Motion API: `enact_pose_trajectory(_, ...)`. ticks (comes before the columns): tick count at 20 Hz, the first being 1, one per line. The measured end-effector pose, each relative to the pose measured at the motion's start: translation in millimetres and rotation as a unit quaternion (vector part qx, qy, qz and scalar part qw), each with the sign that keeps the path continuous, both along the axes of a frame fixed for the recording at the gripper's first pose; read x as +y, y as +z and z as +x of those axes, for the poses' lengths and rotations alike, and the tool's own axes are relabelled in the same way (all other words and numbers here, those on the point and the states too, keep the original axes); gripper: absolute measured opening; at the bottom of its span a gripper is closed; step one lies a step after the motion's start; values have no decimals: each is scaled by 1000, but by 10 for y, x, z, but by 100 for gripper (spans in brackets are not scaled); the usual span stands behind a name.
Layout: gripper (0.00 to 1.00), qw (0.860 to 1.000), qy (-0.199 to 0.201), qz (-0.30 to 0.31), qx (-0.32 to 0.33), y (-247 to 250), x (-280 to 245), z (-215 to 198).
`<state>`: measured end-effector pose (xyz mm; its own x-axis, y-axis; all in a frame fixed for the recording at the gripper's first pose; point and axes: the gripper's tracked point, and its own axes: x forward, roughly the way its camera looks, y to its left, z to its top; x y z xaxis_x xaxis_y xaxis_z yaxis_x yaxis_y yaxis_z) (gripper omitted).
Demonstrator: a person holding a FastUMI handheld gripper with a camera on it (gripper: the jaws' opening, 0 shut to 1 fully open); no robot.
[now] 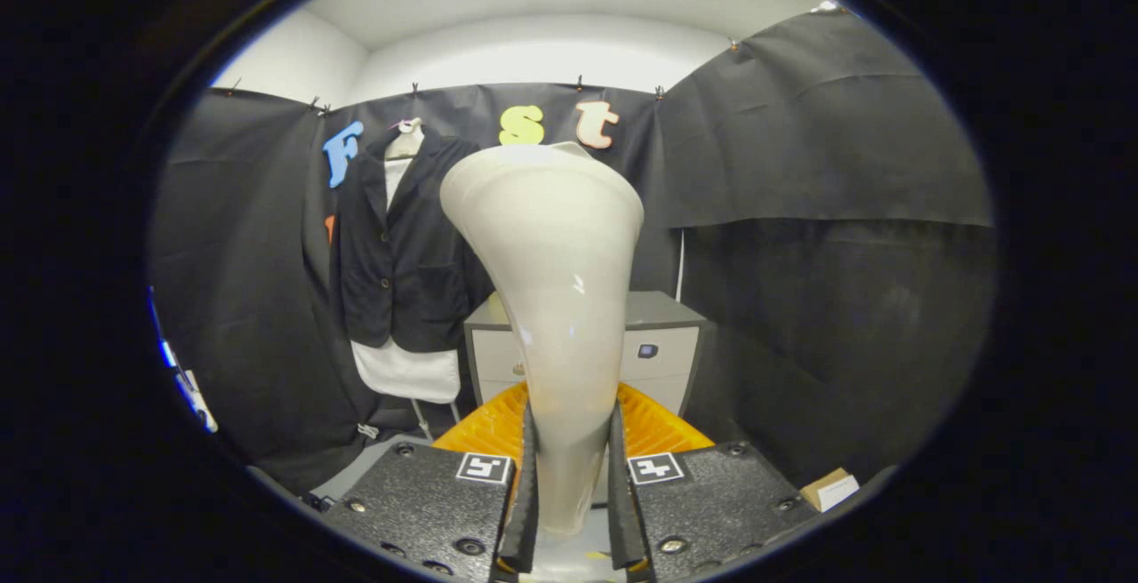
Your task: Iron the clothes twice with a garment steamer, once on the left side and once on the right side.
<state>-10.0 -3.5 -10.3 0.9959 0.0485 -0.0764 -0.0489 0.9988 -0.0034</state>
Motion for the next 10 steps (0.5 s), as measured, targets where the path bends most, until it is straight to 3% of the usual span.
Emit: enact_pose_trajectory(10, 35, 1000, 0, -1, -4, 30, 34, -58)
